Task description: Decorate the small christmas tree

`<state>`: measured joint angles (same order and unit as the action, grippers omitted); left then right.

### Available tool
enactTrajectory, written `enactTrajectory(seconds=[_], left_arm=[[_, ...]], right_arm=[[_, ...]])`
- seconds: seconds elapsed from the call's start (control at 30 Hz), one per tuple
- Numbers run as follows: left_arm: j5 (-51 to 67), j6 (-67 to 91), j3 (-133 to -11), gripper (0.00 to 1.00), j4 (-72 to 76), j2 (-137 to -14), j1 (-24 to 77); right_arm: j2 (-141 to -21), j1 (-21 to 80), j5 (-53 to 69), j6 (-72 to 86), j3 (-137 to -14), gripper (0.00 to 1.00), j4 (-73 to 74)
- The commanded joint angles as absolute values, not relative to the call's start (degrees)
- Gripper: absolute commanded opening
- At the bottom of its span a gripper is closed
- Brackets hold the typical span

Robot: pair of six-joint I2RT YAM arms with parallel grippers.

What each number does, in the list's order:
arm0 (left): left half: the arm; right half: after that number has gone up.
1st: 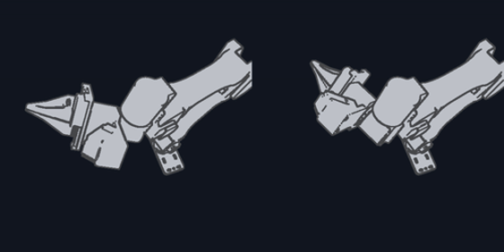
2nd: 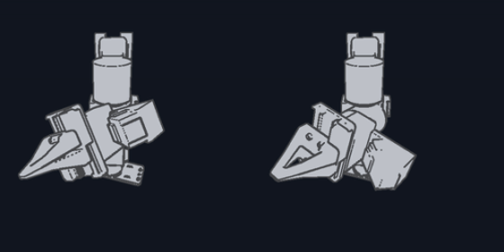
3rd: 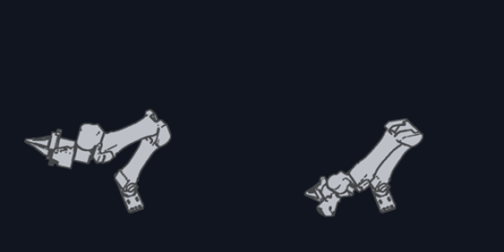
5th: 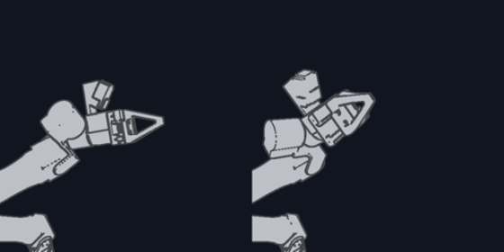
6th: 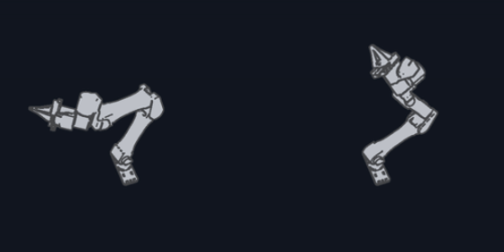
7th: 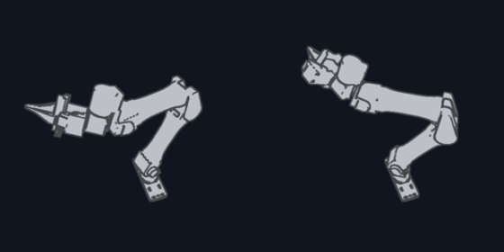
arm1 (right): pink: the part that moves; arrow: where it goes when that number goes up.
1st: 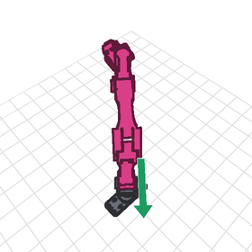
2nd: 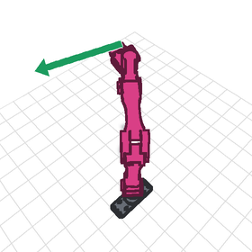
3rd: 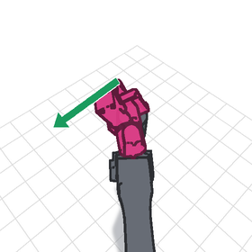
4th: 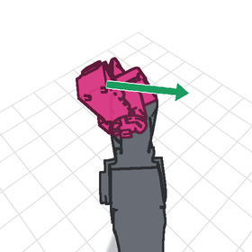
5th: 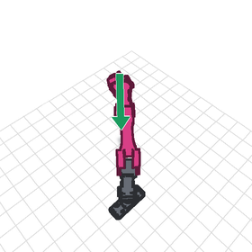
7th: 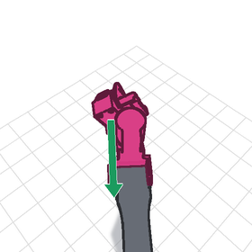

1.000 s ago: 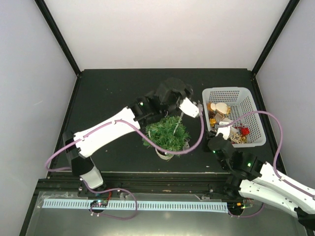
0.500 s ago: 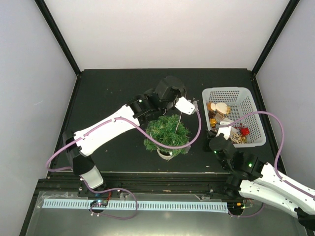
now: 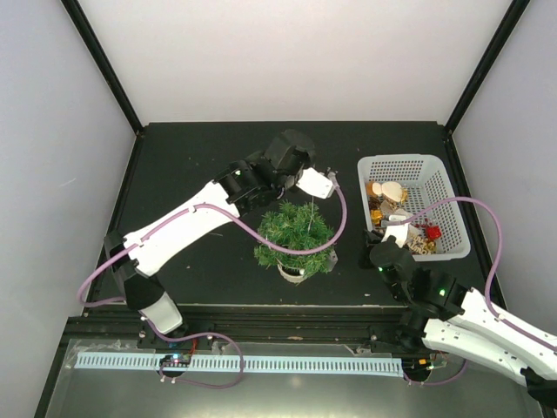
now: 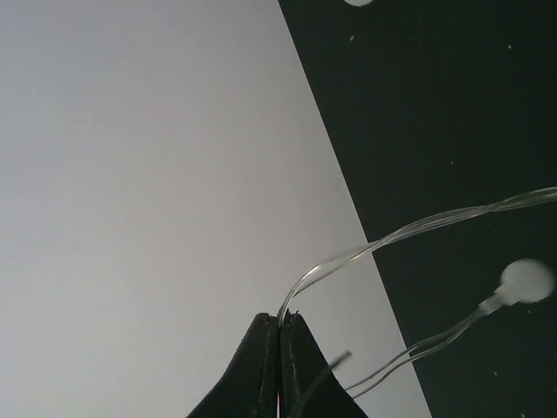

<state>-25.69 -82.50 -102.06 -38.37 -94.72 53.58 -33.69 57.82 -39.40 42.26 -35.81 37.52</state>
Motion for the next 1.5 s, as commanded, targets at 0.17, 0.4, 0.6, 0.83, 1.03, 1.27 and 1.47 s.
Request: enactTrajectory(seconds=[0.17, 0.4, 0.6, 0.83, 1.03, 1.27, 1.47], left_arm=[[-30.13, -81.39, -98.18, 0.01, -43.88, -85.92, 52.74], [-31.59, -78.82, -97.33, 0.02, -52.95, -82.82, 52.73], [-32.99, -76.0, -97.23, 0.02, -60.58, -80.51, 52.89], [-32.2, -70.53, -102.28, 0.01, -72.28, -80.74, 54.15], [-26.23, -61.07, -114.05, 0.02, -88.24, -85.66, 56.44], [-24.23, -58.67, -110.96, 0.02, -88.96, -83.35, 58.99], [-21.98, -57.26, -108.62, 0.01, -88.99, -82.65, 61.33]], right_arm=[[-34.48, 58.07, -39.74, 41.84, -37.0, 0.22, 35.93], [-34.86, 58.09, -39.26, 42.01, -37.0, 0.22, 35.56], [-34.94, 58.08, -39.04, 41.86, -37.02, 0.22, 35.39], [-35.97, 58.07, -38.49, 41.91, -36.83, 0.22, 34.46], [-36.38, 58.08, -38.17, 42.21, -36.57, 0.22, 33.94], [-37.07, 58.12, -38.22, 42.1, -36.89, 0.22, 33.92], [-37.47, 58.08, -38.49, 42.14, -37.01, 0.22, 33.8]])
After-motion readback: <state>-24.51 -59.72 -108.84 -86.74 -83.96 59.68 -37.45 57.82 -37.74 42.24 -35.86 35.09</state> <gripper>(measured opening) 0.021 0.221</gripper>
